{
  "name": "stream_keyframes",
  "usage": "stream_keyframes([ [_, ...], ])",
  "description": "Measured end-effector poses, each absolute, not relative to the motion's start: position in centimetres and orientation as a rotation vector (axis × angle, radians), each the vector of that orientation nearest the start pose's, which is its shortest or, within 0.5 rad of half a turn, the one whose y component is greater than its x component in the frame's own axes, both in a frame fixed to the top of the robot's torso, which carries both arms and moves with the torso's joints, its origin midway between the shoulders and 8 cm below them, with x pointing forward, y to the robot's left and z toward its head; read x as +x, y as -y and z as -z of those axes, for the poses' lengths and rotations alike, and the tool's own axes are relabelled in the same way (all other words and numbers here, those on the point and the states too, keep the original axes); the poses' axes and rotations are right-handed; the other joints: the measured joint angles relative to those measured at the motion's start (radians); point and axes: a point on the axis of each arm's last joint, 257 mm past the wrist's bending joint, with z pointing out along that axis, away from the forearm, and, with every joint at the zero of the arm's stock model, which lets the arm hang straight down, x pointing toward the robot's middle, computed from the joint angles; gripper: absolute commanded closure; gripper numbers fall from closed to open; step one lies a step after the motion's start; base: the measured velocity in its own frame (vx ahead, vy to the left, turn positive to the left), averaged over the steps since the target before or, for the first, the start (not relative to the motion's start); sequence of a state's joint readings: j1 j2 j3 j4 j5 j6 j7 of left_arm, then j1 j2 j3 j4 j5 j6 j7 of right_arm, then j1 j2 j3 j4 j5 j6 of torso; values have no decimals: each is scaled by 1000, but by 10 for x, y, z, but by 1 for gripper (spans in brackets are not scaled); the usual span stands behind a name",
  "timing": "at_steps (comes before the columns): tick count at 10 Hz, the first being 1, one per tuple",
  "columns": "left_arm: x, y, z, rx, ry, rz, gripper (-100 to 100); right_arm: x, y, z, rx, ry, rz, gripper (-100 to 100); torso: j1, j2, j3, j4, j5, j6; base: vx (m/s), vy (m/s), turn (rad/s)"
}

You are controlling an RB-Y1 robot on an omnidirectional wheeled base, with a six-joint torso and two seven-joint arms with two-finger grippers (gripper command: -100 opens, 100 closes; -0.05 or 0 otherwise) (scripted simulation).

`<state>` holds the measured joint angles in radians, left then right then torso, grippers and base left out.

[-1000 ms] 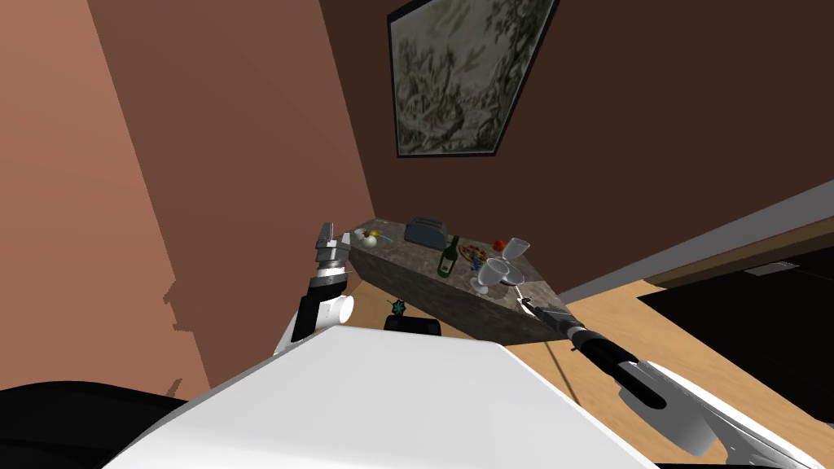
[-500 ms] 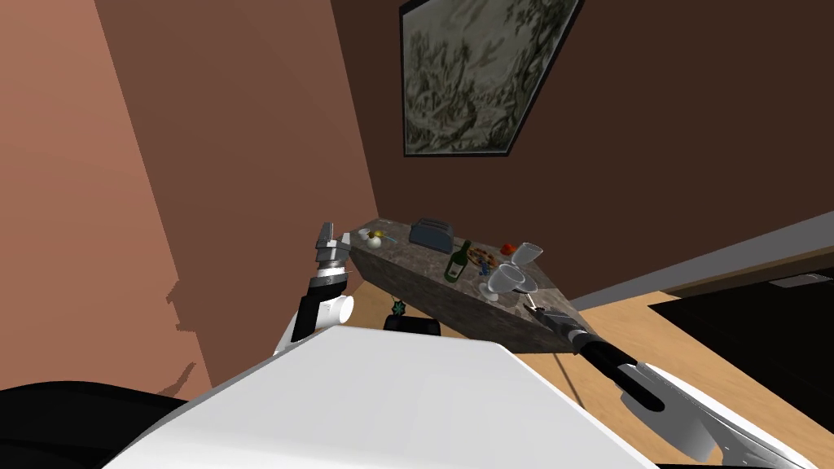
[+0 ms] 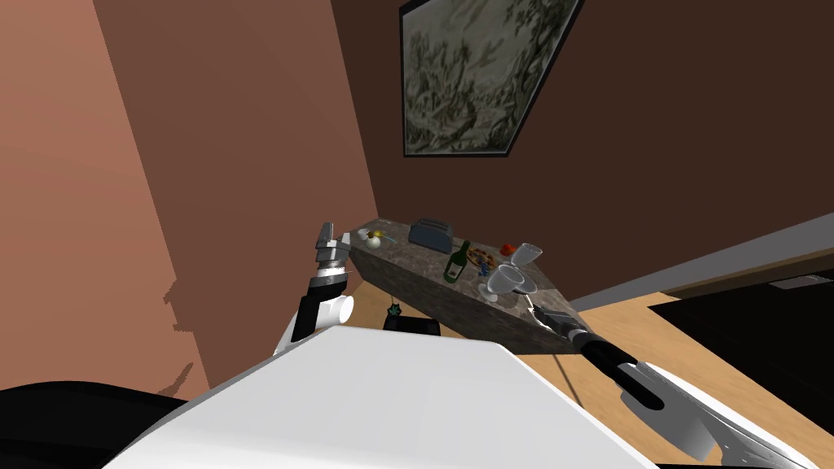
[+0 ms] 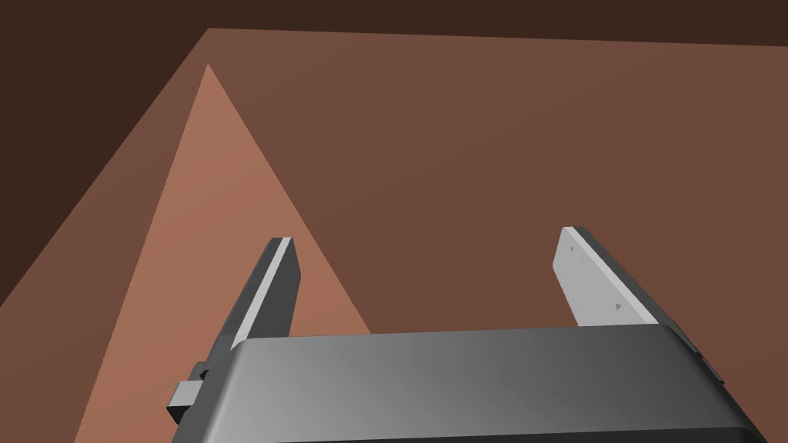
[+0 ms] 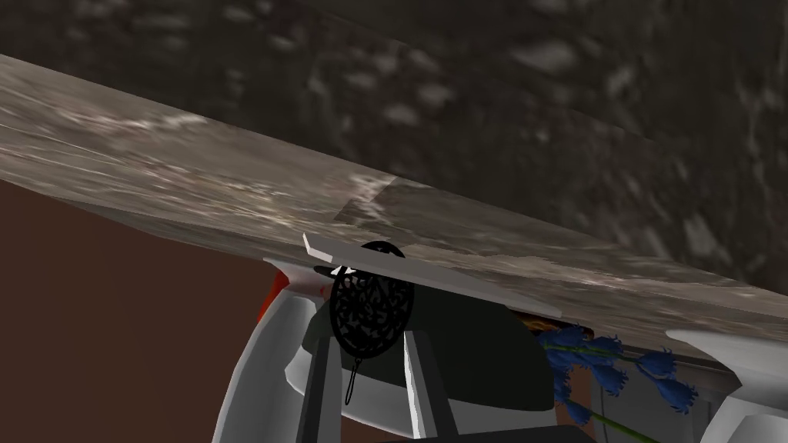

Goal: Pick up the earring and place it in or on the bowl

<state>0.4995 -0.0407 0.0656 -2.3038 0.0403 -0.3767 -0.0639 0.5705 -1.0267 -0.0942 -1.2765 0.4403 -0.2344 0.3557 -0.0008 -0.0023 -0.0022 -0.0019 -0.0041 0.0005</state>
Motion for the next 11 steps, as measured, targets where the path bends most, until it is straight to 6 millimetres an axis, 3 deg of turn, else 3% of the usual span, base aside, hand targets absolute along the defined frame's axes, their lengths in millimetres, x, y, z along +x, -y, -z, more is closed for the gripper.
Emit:
stream_keyframes([
  [1, 353, -313, -12, -760, -634, 1181, 0, 279, 656, 328, -40, -2167, 368, 0, 0, 0, 0, 0, 0, 0, 0, 0, 0],
  [2, 353, -313, -12, -760, -634, 1181, 0, 279, 656, 328, -40, -2167, 368, 100, 0, 0, 0, 0, 0, 0, 0, 0, 0],
  [3, 353, -313, -12, -760, -634, 1181, 0, 279, 655, 328, -40, -2167, 368, 0, 0, 0, 0, 0, 0, 0, 0, 0, 0],
  [4, 353, -313, -12, -760, -634, 1181, 0, 279, 655, 328, -40, -2167, 368, 100, 0, 0, 0, 0, 0, 0, -95, -23, -50],
  [7, 353, -313, -12, -759, -634, 1181, 0, 307, 644, 319, -37, -2104, 348, 100, -8, 13, 7, 3, 0, 3, -188, -108, -58],
  [11, 353, -313, -12, -759, -634, 1181, 0, 358, 634, 292, -14, -1986, 337, 100, -15, 17, 10, 4, -1, 5, -209, -180, -54],
])
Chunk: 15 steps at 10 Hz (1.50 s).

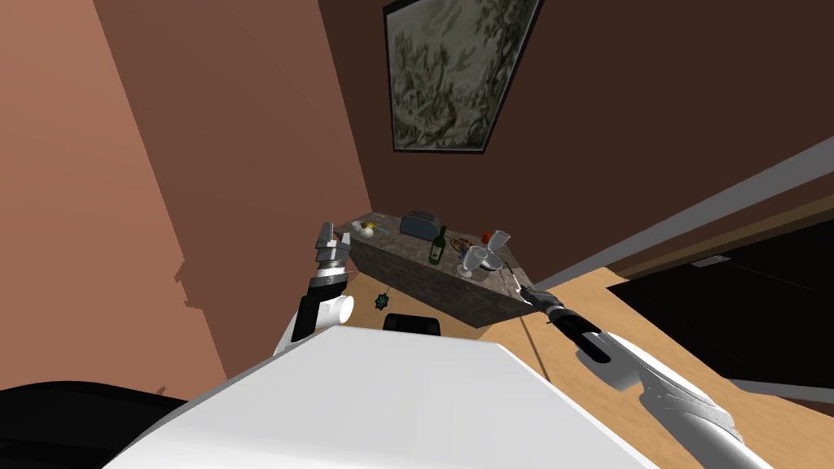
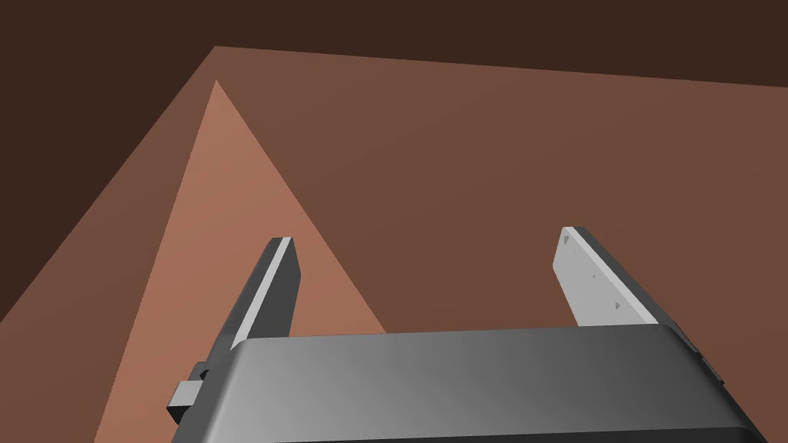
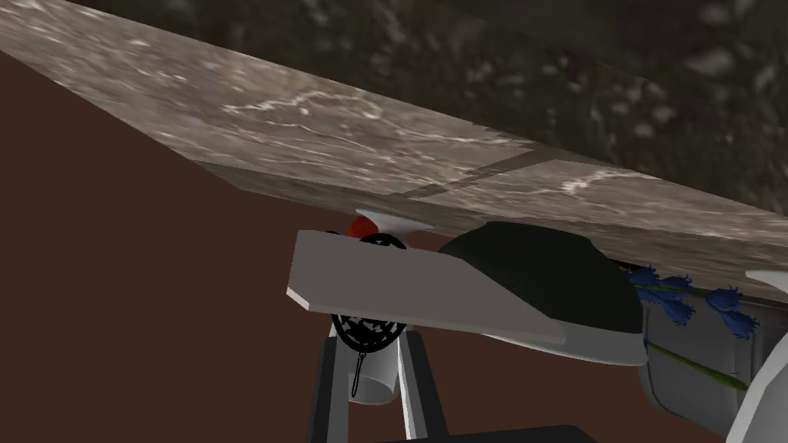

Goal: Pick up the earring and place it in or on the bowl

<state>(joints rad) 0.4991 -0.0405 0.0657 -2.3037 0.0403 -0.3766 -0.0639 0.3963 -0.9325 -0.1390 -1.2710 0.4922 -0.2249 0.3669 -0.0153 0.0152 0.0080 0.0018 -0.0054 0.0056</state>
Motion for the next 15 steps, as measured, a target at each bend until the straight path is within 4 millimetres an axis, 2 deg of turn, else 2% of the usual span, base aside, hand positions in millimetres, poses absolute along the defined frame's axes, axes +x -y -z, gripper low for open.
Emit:
stream_keyframes([
  [2, 353, -313, -12, -759, -634, 1181, 0, 375, 630, 275, -6, -1932, 346, 100, 6, -2, -1, 0, 2, -1, -140, -100, 3],
  [4, 353, -313, -12, -760, -634, 1181, 0, 390, 633, 260, -8, -1885, 380, 100, 15, -11, -6, -1, 4, -5, -2, 16, 70],
  [8, 353, -313, -12, -760, -634, 1181, 0, 403, 642, 239, -47, -1833, 480, 100, 30, -28, -16, -5, 7, -10, 116, 105, 74],
  [15, 353, -313, -12, -760, -634, 1181, 0, 410, 649, 226, -105, -1797, 601, 100, 31, -29, -17, -6, 8, -11, 120, 93, 52],
])
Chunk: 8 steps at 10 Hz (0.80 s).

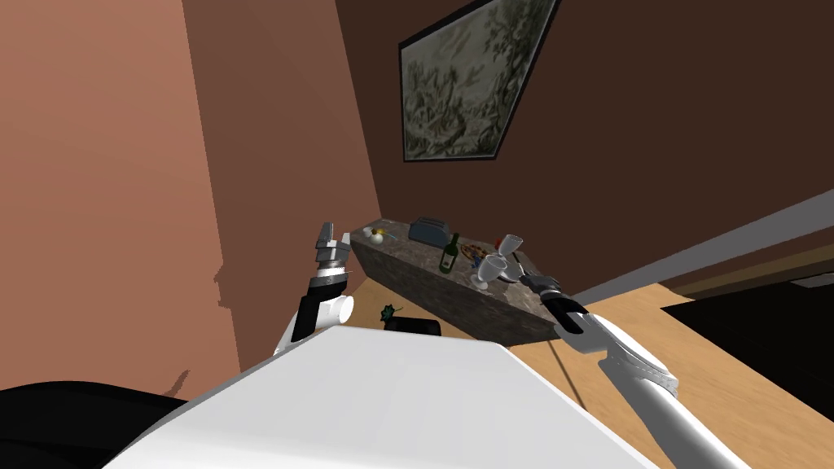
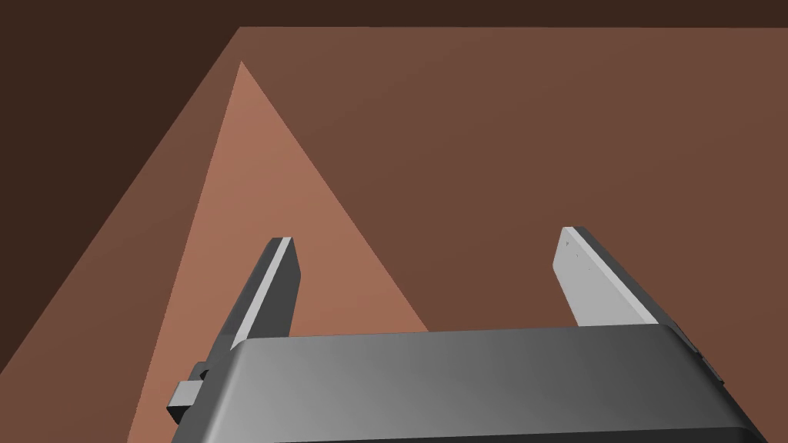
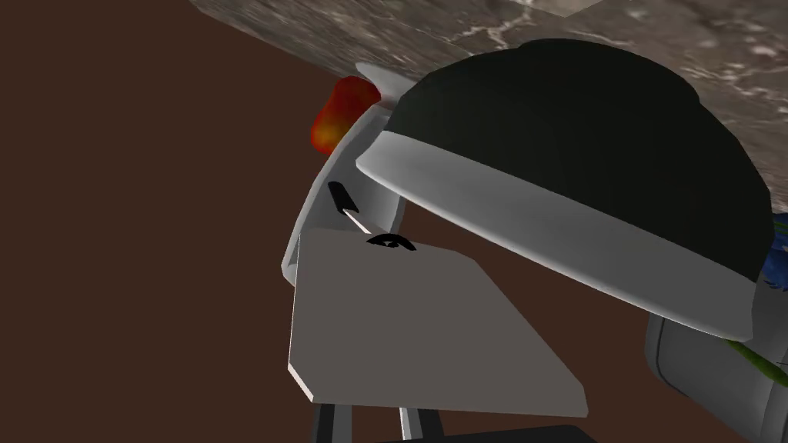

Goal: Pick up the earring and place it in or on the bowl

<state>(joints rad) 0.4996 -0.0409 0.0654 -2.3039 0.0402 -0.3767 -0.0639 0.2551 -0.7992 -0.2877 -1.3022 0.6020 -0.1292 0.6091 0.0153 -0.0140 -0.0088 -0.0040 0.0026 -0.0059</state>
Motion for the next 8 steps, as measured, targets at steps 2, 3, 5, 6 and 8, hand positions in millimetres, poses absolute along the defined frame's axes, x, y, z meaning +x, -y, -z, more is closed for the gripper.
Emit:
stream_keyframes([
  [2, 352, -313, -12, -760, -634, 1181, 0, 411, 651, 225, -122, -1791, 638, 100, 1, -3, -2, 0, 1, -1, 102, 72, 31],
  [3, 352, -313, -12, -760, -634, 1181, 0, 412, 650, 224, -125, -1788, 640, -100, -2, 1, 0, 0, 0, 0, 13, 9, 5],
  [5, 353, -313, -12, -760, -634, 1181, 0, 412, 650, 224, -125, -1788, 639, -100, -5, 6, 3, 1, -1, 1, 3, 2, 0],
  [6, 353, -313, -12, -760, -634, 1181, 0, 412, 650, 224, -125, -1788, 639, -100, -6, 6, 4, 1, -1, 1, 0, 0, 0],
  [8, 353, -313, -12, -760, -634, 1181, 0, 412, 650, 224, -125, -1788, 639, 0, -6, 7, 4, 1, -1, 1, 0, 0, 0],
])
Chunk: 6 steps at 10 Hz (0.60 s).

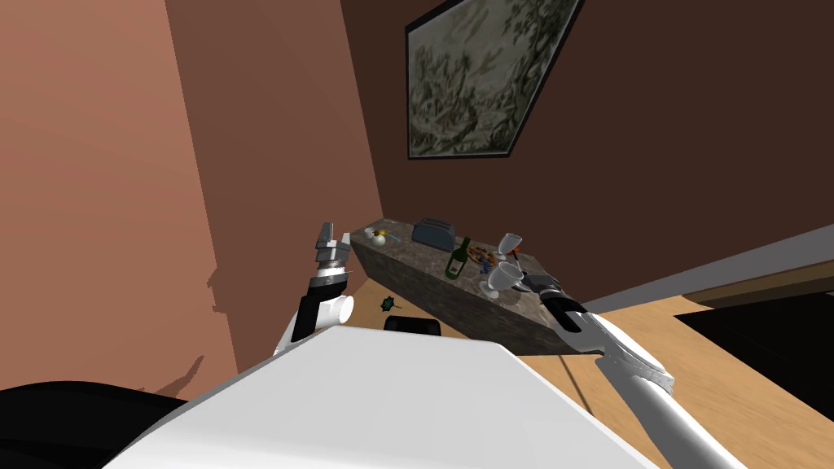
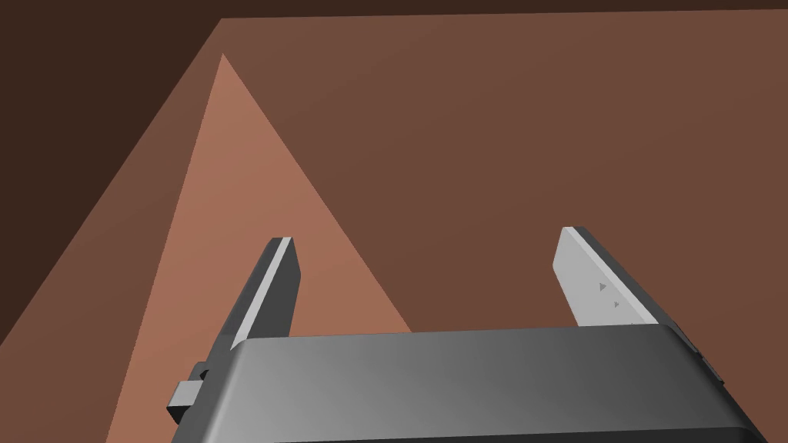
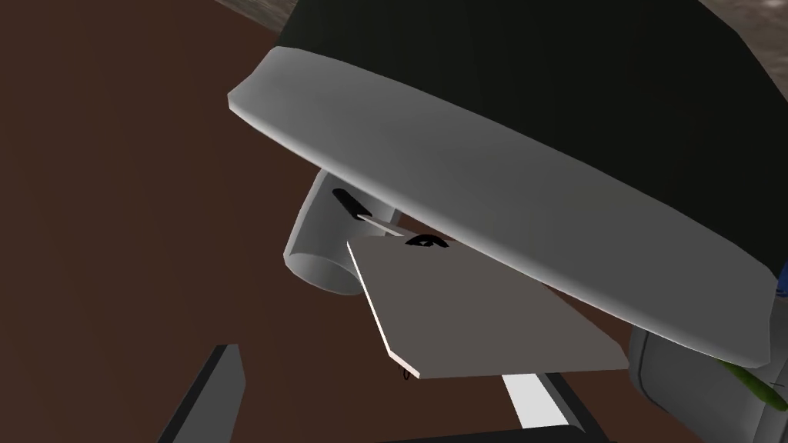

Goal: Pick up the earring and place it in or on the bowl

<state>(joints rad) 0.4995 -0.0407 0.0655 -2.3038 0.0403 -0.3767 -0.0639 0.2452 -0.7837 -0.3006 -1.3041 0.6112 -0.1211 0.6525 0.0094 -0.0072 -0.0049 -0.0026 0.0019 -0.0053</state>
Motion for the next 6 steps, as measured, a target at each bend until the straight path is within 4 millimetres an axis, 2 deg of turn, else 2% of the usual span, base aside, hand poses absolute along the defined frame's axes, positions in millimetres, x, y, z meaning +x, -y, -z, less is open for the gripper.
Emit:
stream_keyframes([
  [1, 353, -313, -12, -760, -634, 1181, 0, 412, 650, 224, -125, -1788, 639, -100, 0, 0, 0, 0, 0, 0, -9, 22, 13],
  [6, 353, -313, -12, -760, -634, 1181, 0, 408, 672, 195, -114, -1783, 639, -100, 2, 1, 1, 0, 0, 0, -13, 26, 6],
])
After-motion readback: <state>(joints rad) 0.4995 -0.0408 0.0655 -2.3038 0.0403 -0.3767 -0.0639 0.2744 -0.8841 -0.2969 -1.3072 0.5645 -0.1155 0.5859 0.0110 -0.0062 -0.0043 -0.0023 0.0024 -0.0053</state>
